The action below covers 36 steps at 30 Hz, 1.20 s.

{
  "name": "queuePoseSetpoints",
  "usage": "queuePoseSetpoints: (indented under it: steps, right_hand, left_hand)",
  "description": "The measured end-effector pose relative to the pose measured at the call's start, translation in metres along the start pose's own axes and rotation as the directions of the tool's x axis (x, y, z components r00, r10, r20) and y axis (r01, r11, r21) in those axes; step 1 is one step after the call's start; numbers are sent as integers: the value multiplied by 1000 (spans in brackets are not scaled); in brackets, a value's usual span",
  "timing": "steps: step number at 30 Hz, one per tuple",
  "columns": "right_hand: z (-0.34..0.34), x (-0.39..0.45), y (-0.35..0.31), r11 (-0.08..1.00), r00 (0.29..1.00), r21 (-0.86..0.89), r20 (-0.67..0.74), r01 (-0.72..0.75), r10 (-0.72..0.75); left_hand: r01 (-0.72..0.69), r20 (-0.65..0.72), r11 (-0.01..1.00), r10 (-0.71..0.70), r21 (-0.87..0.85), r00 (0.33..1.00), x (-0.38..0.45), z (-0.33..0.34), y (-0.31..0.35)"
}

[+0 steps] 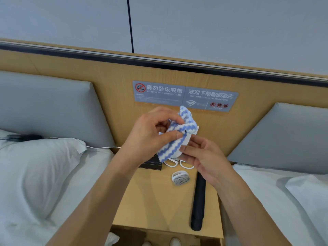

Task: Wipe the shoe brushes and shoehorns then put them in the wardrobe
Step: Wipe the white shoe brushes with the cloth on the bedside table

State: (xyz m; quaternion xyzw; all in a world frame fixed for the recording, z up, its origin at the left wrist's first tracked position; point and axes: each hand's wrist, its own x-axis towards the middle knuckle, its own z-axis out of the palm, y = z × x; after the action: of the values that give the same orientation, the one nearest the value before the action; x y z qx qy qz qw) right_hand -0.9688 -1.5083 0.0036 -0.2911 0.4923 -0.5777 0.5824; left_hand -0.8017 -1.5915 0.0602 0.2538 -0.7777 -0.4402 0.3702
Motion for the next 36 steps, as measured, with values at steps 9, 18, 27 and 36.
queuePoseSetpoints:
  steps: [9,18,27,36]
  right_hand:
    - [-2,15,2,987,987,-14,29,-158,158]
    - [2,37,69,915,910,58,-98,-400,404]
    - [13,75,206,718,711,-92,-268,-690,650]
    - [41,99,342,573,596,-168,-301,-802,745]
  left_hand:
    - [-69,154,973,35,220,987,-26,-18,-38]
    - [336,-270,938,-304,81,914,-66,-24,-107]
    - [620,-390,784,-568,8,724,-135,-29,-198]
    - [750,-415,657,-662,82,624,-179,-32,-268]
